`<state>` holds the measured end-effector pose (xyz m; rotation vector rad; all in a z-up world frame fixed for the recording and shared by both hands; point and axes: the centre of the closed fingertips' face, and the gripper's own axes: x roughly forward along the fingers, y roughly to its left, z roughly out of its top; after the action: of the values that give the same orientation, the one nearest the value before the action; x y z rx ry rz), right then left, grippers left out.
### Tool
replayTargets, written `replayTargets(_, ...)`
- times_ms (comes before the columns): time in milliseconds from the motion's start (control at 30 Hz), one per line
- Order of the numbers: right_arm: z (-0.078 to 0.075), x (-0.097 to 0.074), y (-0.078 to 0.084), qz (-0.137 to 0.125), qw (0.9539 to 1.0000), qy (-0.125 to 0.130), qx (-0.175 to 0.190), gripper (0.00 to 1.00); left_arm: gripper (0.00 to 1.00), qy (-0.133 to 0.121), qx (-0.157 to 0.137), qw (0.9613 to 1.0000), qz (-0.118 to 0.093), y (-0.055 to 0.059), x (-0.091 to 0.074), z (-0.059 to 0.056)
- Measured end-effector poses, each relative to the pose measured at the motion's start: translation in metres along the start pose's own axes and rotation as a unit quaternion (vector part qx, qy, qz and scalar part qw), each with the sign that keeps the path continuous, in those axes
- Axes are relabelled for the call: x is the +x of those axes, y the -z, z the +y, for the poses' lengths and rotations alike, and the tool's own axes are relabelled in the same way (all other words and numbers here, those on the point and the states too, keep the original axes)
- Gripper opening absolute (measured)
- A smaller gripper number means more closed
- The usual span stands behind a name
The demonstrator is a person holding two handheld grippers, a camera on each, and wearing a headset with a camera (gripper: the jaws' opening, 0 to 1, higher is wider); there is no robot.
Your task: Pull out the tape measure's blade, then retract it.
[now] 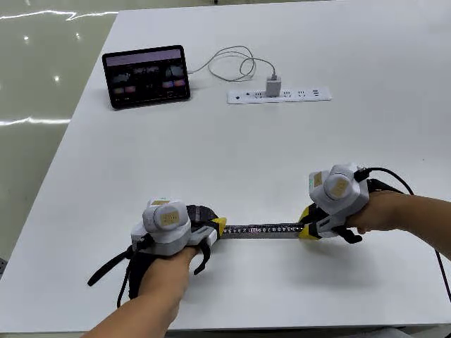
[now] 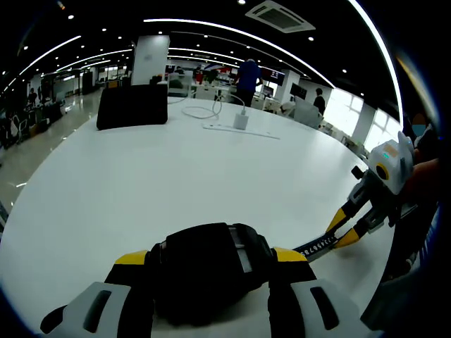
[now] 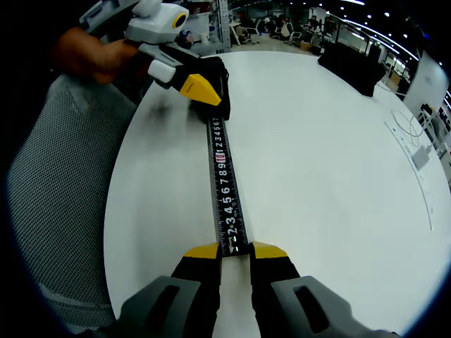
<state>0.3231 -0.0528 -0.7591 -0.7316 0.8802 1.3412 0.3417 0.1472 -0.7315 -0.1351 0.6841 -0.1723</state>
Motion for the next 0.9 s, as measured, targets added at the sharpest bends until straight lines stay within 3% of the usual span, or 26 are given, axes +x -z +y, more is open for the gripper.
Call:
replayTargets(600, 0.003, 0.008, -0.01, -0.007, 0.9998, -0.003, -0.016, 0.11, 0.62, 0.001, 0.0, 1.0, 0.0, 0.0, 0.0, -0.001)
replayTargets(900, 0.003, 0.012, -0.015, -0.014, 0.9999, -0.002, -0.005, 0.11, 0.62, 0.001, 0.0, 1.0, 0.0, 0.0, 0.0, 0.0)
